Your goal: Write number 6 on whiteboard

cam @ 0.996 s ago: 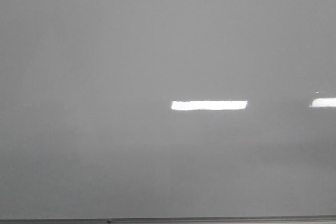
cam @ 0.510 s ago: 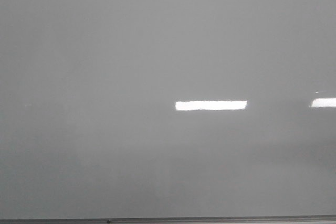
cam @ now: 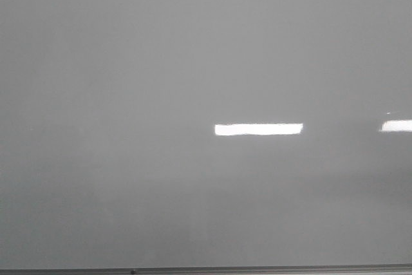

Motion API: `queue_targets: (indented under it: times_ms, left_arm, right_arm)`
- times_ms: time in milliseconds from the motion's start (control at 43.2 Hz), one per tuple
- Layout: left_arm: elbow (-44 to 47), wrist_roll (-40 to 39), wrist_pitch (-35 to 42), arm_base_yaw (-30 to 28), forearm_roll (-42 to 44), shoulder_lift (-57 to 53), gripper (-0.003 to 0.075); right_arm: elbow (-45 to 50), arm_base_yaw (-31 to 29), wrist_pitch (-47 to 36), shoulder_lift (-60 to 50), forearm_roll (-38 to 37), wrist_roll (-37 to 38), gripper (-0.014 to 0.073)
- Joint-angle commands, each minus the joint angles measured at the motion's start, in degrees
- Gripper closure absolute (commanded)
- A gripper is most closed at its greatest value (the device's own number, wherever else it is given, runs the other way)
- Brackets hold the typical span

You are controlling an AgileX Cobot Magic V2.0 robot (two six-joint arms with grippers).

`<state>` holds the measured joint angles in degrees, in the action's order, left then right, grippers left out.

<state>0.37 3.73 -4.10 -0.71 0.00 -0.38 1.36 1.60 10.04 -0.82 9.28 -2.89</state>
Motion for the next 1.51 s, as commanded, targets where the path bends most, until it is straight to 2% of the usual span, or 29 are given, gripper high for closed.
queue_targets:
  times_ms: [0, 69, 185, 347, 579, 649, 741, 811, 857, 927, 996, 1066, 1274, 1483]
  left_arm:
    - [-0.8, -0.5, 10.6, -0.1, -2.9, -0.8, 0.0741]
    - [-4.0, -0.5, 8.7, -0.1, -3.7, -0.7, 0.0741]
    - [-11.1, -0.5, 1.0, -0.1, -3.7, 1.1, 0.0741]
    - [-20.0, -0.5, -8.6, -0.1, -3.7, 8.5, 0.0741]
    - [-23.2, -0.5, -9.5, -0.1, -3.7, 15.1, 0.074]
    - [-23.1, -0.5, -9.5, -0.1, -3.7, 15.3, 0.0736]
    - [-22.9, -0.5, -9.4, -0.1, -3.7, 15.3, 0.0655]
    - [-22.7, -0.5, -9.3, -0.1, -3.7, 15.3, 0.0504]
    - [-22.7, -0.5, -9.4, -0.1, -3.7, 15.3, 0.0363]
    - [-22.7, -0.5, -9.2, -0.1, -3.7, 15.3, 0.0196]
    - [-22.7, -0.5, -9.1, -0.1, -3.7, 15.3, 0.0088]
    - [-22.7, -0.5, -9.1, -0.1, -3.7, 15.3, 0.0068]
    - [-22.9, -0.7, -10.8, -0.1, -5.7, 20.3, 0.0097]
    - [-25.1, -12.0, -9.0, -0.1, -6.0, 37.4, 0.0101]
  right_arm:
    - [-4.2, -0.1, -2.7, -0.9, 0.3, -0.7, 0.0654]
    - [-8.2, -0.1, 0.5, -0.8, 0.3, -0.7, 0.0654]
    - [-15.6, -0.1, 4.8, 0.7, 0.3, -0.7, 0.0654]
    - [-24.5, -0.1, 8.8, 8.4, 0.5, -0.7, 0.0654]
    - [-27.1, -0.1, 7.7, 16.8, 0.5, -0.7, 0.0652]
    - [-27.1, -0.1, 7.7, 17.0, 0.5, -0.7, 0.0619]
    - [-27.1, -0.1, 7.6, 17.0, 0.5, -0.7, 0.0491]
    - [-27.1, -0.1, 7.6, 17.0, 0.5, -0.7, 0.0333]
    - [-27.1, -0.1, 7.7, 17.0, 0.5, -0.7, 0.0232]
    - [-27.1, -0.1, 7.6, 17.0, 0.5, -0.7, 0.0094]
    - [-27.1, -0.1, 7.6, 17.0, 0.5, -0.7, 0.002]
    - [-27.1, -0.1, 7.6, 17.0, 0.5, -0.7, 0.0004]
    - [-27.1, -0.1, 7.5, 17.0, 0.5, -0.7, 0.0004]
    - [-27.1, -0.1, 6.9, 17.0, 0.5, -0.7, 0.0004]
